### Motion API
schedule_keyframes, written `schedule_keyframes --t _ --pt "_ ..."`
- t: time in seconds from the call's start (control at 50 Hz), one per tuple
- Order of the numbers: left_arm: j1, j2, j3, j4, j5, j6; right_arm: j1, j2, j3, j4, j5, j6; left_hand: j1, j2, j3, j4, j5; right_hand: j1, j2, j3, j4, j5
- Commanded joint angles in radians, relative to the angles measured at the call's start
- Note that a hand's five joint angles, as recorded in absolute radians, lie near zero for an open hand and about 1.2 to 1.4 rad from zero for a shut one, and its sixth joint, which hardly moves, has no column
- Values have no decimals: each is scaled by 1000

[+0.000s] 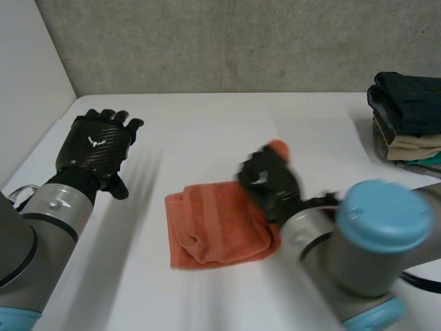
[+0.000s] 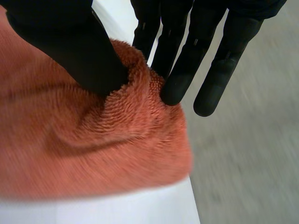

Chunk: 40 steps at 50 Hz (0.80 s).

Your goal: Fold the laundry.

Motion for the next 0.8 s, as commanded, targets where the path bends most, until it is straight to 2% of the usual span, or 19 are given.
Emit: schedule_keyframes --t 0.02,0.04,0.08,0.1,0.12,0.14,0.16,0.26,0.28,0.36,0.44,0.54,0.6,0.68,0.76,0.8 --pt "2 20 -22 -6 0 -2 185 166 -90 13 -112 -64 -12 -30 -38 -28 -48 547 278 210 200 212" --pt "2 20 -24 -6 0 -2 197 187 -93 11 -160 -67 -12 -30 -38 -28 -48 547 278 210 200 212" --pt "5 18 -27 -6 2 -2 202 195 -95 10 -200 -69 -12 -30 -38 -28 -48 528 258 191 181 193" --pt "5 18 -27 -5 2 -2 200 195 -96 11 -206 -67 -12 -30 -38 -28 -48 327 58 -10 -20 -8" --pt "5 18 -27 -5 2 -3 197 188 -99 13 -221 -60 -12 -30 -38 -28 -48 -314 -584 -651 -661 -650" --pt "5 14 -24 -3 3 -3 196 185 -98 11 -223 -53 -12 -30 -38 -28 -48 -605 -875 -942 -953 -941" --pt "4 12 -19 0 3 -5 194 180 -96 10 -217 -40 -12 -30 -38 -28 -48 -674 -944 -1011 -1022 -1010" --pt "-14 -2 20 4 2 -15 152 78 -73 10 -192 162 -9 -26 -35 -24 -45 -674 -944 -1011 -1022 -1010" --pt "-24 -8 31 6 0 -20 95 10 -58 16 -188 277 -6 -23 -32 -21 -42 -674 -944 -1011 -1022 -1010" --pt "-109 -74 117 6 -6 -72 -37 -102 -9 28 -189 559 -6 -23 -32 -21 -42 -674 -944 -1011 -1022 -1010" --pt "-200 -159 217 3 -8 -134 -141 -151 6 97 -185 759 -3 -20 -29 -18 -39 -674 -944 -1011 -1022 -1010" --pt "-333 -342 362 0 -6 -212 -287 -164 -3 220 -163 835 3 -14 -23 -13 -33 -674 -944 -1011 -1022 -1010" --pt "-364 -422 424 -5 -11 -245 -330 -148 -21 259 -162 846 6 -11 -20 -10 -30 -674 -944 -1011 -1022 -1010" --pt "-372 -548 485 -19 -43 -290 -323 -58 -66 289 -159 849 9 -8 -17 -7 -27 -674 -944 -1011 -1022 -1010" --pt "-377 -604 496 -63 -158 -287 -316 10 -122 335 -165 861 9 -8 -17 -7 -27 -674 -944 -1011 -1022 -1010" --pt "-375 -609 498 -88 -242 -275 -307 23 -145 356 -171 876 12 -5 -14 -4 -24 -674 -944 -1011 -1022 -1010"
